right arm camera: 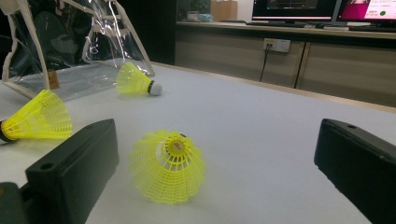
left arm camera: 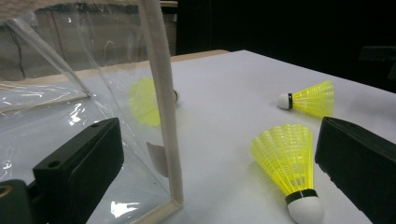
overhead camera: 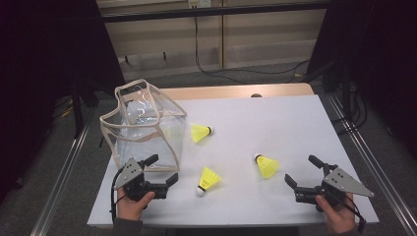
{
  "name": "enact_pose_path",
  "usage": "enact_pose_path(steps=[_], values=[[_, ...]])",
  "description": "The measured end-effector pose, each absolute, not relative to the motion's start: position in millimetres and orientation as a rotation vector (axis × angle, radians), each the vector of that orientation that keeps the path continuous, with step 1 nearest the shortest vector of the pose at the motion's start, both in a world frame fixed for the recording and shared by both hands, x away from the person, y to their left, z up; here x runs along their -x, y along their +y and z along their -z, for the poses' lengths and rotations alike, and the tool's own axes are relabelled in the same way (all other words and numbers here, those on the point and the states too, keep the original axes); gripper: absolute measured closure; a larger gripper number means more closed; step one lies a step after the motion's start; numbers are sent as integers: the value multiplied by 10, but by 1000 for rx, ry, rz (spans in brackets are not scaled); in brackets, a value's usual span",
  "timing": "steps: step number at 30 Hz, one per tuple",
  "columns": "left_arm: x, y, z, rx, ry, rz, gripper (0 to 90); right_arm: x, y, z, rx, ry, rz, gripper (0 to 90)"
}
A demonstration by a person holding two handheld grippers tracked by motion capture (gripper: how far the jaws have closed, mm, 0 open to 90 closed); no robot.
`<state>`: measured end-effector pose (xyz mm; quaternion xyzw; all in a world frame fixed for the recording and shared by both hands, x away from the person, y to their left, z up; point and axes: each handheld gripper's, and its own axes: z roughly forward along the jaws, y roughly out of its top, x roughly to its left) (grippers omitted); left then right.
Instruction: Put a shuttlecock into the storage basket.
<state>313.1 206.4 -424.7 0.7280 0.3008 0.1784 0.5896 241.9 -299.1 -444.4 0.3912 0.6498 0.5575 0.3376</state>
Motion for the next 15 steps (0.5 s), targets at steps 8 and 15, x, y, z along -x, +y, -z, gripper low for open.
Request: enact_pose_path(steps=[8,15], values=[[-3132,1972,4237,-1717,685,-398,13,-2406,-3000,4445,-1017,1690,-1454,0],[-3124,1900,4229,-1720,677,-375,12,-2409,-2998,4446,-1016,1690,-1453,0]])
